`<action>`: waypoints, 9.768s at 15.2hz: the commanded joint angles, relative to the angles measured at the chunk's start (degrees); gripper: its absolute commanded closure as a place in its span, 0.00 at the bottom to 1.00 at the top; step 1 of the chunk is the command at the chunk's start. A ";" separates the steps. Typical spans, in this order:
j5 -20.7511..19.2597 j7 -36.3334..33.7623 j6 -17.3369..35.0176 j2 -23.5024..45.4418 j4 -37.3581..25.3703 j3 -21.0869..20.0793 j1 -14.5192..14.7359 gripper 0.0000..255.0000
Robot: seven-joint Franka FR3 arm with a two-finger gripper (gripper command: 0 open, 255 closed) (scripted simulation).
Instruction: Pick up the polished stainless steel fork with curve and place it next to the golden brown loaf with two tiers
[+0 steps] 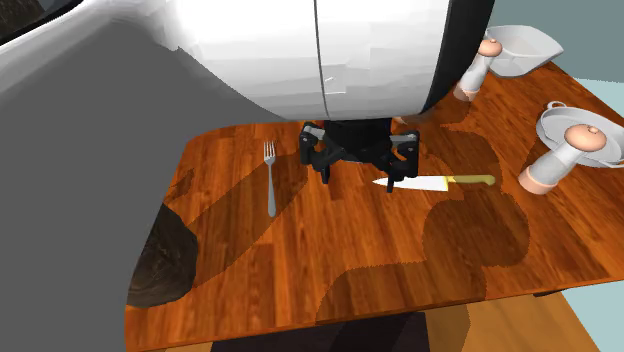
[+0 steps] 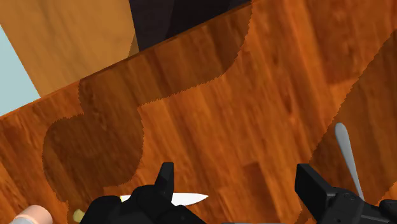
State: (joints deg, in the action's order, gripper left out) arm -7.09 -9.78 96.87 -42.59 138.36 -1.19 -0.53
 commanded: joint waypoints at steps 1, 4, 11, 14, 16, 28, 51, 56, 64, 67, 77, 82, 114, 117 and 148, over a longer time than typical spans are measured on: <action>0.00 0.00 0.00 0.00 0.00 0.00 0.00 0.00; 1.39 -1.30 5.03 4.22 0.64 -1.09 1.10 0.00; 3.99 -3.90 16.20 15.75 -0.33 -3.74 3.46 0.00; 4.77 -4.89 20.53 21.21 -1.80 -4.94 4.33 0.00; 5.15 -5.54 23.21 24.97 -3.12 -5.73 4.87 0.00; 4.46 -9.73 34.88 48.46 -16.49 -9.86 8.20 0.00; 3.05 -10.62 40.35 53.15 -15.62 -9.57 8.44 1.00; 3.50 -10.41 38.82 51.81 -15.86 -9.69 8.44 1.00; 4.60 -9.60 33.11 48.43 -18.27 -9.89 8.27 1.00; 4.94 -9.35 30.94 47.34 -19.37 -9.92 8.23 1.00; 5.76 -8.70 23.62 44.44 -23.87 -9.95 8.14 1.00; 6.03 -8.48 19.92 43.43 -26.58 -9.94 8.11 1.00; 7.80 14.31 5.76 54.15 -51.46 0.39 -3.77 1.00; 8.31 17.66 4.15 57.98 -56.85 1.60 -5.89 1.00; 9.14 21.30 22.95 64.13 -44.12 2.49 -7.96 1.00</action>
State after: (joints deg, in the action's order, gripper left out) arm 2.04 11.49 119.06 21.37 93.69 1.30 -8.49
